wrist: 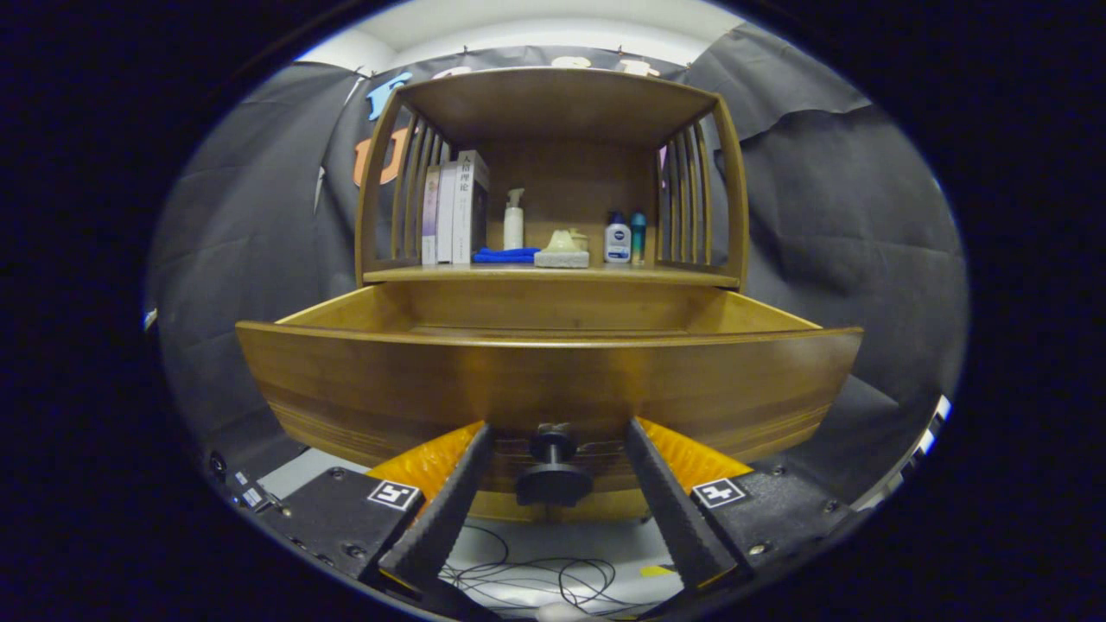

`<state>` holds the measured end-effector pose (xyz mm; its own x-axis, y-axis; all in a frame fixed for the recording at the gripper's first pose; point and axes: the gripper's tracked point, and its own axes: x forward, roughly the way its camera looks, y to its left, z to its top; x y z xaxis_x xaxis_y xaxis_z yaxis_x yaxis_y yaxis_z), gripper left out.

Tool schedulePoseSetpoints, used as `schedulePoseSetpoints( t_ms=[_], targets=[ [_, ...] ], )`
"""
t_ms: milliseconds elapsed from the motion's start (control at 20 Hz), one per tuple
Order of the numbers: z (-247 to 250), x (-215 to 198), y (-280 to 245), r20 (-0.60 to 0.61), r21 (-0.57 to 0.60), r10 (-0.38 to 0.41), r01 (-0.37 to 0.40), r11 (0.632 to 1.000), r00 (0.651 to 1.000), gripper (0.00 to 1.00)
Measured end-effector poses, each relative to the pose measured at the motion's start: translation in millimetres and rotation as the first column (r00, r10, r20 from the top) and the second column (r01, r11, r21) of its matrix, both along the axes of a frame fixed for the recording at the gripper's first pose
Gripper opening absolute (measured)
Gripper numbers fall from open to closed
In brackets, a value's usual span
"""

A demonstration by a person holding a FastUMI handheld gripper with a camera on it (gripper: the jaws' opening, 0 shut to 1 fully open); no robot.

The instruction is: Pull open the drawer, take out the items inside it, and place them on the countertop above the cabinet.

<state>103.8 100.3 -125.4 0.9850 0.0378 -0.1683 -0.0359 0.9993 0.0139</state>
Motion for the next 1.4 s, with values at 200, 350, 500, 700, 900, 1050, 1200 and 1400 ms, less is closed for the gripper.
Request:
schedulePoseSetpoints(
  t_ms=[200, 350, 500, 700, 900, 1050, 1200, 1400],
  targets=[
    [1.5, 7.4, 0.1, 0.002, 0.0, 0.008, -0.008, 1.0, 1.0, 1.0],
    [4.1, 12.3, 2.0, 0.0, -0.008, 0.007, -0.007, 1.0, 1.0, 0.99],
    [7.7, 27.3, 4.4, -0.007, -0.005, 0.003, -0.003, 1.0, 1.0, 0.99],
    [13.5, 54.3, 7.1, -0.007, -0.004, 0.001, -0.001, 1.0, 1.0, 0.99],
    [22.6, 79.9, 10.5, 0.014, -0.013, -0.01, 0.011, 1.0, 1.0, 0.99],
    [22.8, 102.9, 13.3, -0.009, -0.018, -0.018, 0.018, 1.0, 1.0, 1.0],
    [26.3, 121.7, 14.1, -0.008, -0.026, -0.02, 0.02, 0.999, 1.0, 1.0],
    [29.1, 140.6, 14.8, -0.003, -0.019, -0.018, 0.017, 1.0, 1.0, 1.0]
  ],
)
